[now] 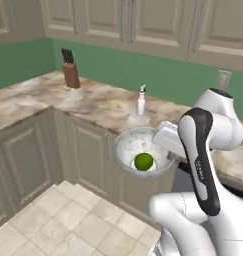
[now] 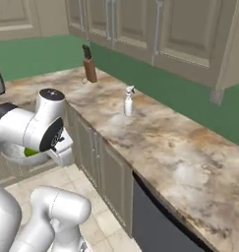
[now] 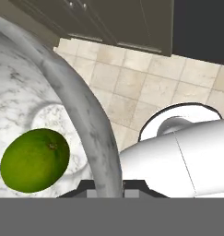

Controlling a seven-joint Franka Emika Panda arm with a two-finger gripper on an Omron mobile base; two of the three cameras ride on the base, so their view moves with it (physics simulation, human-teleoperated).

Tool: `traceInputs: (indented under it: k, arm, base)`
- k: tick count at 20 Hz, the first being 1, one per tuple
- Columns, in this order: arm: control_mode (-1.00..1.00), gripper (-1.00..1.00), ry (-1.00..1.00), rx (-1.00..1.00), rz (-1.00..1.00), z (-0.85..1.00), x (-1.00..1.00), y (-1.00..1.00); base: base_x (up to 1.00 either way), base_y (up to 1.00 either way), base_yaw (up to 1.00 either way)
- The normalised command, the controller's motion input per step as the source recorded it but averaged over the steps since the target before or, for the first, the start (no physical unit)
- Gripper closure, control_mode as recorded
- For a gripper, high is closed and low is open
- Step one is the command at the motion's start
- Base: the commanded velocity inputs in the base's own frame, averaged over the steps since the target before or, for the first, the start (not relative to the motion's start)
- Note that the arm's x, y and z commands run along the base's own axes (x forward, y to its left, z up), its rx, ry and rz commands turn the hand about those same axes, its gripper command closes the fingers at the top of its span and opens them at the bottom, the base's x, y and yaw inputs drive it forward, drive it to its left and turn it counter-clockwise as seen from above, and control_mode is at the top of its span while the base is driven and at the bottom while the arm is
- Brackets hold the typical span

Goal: Move the glass cup from next to the sink to the open cabinet. Then, move the bowl with the lime to the fridge to clear the area for faucet cleaning.

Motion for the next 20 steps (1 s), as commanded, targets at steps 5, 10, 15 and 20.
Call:
traceInputs:
  k: [5,10,15,20]
  arm:
    - [1.0,1.0,0.0,0.0,0.0,0.0,0.0,0.0]
    - [1.0,1.0,0.0,0.0,0.0,0.0,0.0,0.0]
    - [1.0,1.0,0.0,0.0,0.0,0.0,0.0,0.0]
    - [1.0,1.0,0.0,0.0,0.0,0.0,0.0,0.0]
  base:
    - [-0.06,0.26,0.96]
    - [0.0,0.26,0.93]
    - [-0.06,0.01,0.47]
    - [0.41,0.21,0.31]
